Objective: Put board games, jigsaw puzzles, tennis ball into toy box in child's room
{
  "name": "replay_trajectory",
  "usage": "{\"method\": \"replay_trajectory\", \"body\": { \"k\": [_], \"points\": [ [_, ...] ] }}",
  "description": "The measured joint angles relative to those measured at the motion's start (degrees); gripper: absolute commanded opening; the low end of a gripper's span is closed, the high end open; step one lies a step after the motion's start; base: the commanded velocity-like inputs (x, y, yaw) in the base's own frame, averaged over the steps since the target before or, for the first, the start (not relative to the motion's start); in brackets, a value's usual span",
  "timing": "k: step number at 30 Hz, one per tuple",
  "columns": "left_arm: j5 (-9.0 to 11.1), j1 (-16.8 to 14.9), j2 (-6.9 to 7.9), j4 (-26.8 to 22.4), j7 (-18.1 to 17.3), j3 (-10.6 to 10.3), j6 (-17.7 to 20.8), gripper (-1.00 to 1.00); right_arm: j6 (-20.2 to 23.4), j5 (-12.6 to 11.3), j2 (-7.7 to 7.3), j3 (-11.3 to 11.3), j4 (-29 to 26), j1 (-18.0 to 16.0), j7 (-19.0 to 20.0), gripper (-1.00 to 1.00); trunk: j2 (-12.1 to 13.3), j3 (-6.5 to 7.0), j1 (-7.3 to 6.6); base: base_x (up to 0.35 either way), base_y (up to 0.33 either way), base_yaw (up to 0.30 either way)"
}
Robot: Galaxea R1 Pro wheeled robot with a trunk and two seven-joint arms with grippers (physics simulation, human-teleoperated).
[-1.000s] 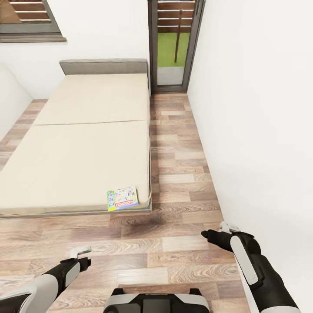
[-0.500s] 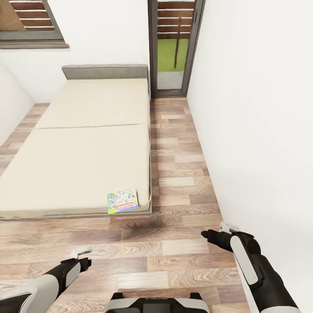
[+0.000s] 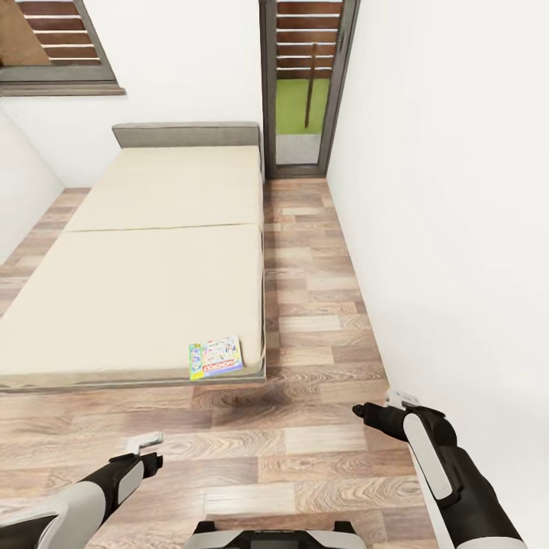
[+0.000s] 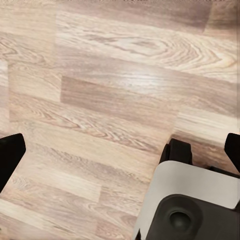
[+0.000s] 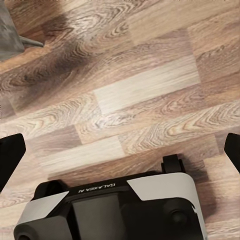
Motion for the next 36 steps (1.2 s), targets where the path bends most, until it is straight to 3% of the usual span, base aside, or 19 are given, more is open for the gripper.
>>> {"method": "replay_trajectory", "body": {
  "k": [7, 13, 30, 36],
  "points": [
    [0.0, 0.7, -0.66, 0.0, 0.0, 0.0, -0.8, 1.0, 0.0, 0.0, 0.02, 0.0, 0.0, 0.0, 0.0, 1.0, 0.0, 0.66, 0.0, 0.0, 0.0, 0.0],
    [0.0, 2.7, -2.1, 0.1, 0.0, 0.0, -2.7, 1.0, 0.0, -0.1, -0.01, 0.0, -0.1, 0.0, 0.0, 1.0, 0.0, 1.23, 0.0, 0.0, 0.0, 0.0],
    [0.1, 4.9, -2.5, 0.2, 0.0, 0.0, -4.3, 1.0, -0.2, -0.7, -0.04, -0.7, 0.2, 0.0, 0.1, 1.0, 0.0, 2.85, 0.0, 0.0, 0.0, 0.0],
    [0.1, 5.8, -3.33, 0.4, 0.0, 0.1, -4.3, 1.0, -0.6, -0.5, -0.19, -0.8, 1.6, 0.0, 0.2, 1.0, 0.0, 3.41, 0.0, 0.0, 0.0, 0.0]
  ]
}}
